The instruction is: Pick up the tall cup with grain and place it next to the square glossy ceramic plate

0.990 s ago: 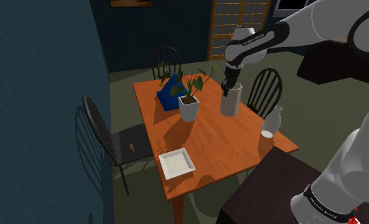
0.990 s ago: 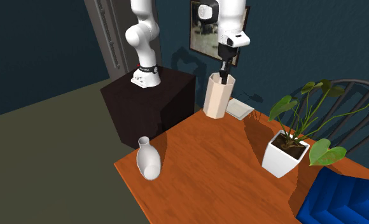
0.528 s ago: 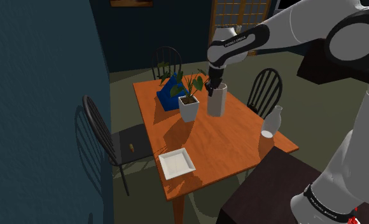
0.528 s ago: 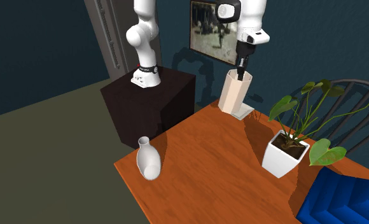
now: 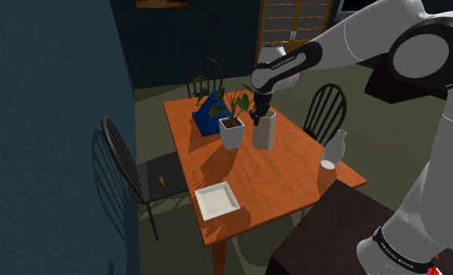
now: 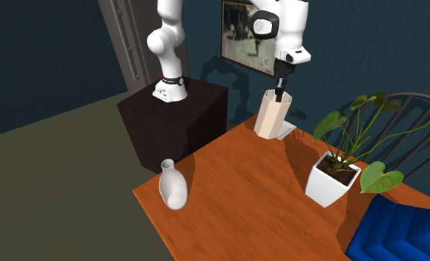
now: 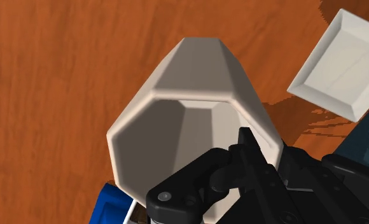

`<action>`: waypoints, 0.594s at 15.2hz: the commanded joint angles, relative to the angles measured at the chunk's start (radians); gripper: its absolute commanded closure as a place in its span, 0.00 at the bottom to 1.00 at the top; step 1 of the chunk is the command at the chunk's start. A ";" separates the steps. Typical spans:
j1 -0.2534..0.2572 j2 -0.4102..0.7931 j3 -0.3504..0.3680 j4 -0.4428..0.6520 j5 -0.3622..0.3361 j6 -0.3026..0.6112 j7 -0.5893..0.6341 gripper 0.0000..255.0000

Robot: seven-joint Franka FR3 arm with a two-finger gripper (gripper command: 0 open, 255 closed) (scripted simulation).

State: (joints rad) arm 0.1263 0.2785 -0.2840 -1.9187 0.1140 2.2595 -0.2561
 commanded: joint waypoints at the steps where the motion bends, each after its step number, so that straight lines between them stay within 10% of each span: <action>1: -0.003 0.017 0.002 -0.006 0.008 0.023 -0.007 1.00; 9: -0.012 0.078 0.014 -0.037 0.035 0.113 -0.026 1.00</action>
State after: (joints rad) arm 0.1146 0.3458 -0.2727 -1.9584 0.1453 2.3635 -0.2817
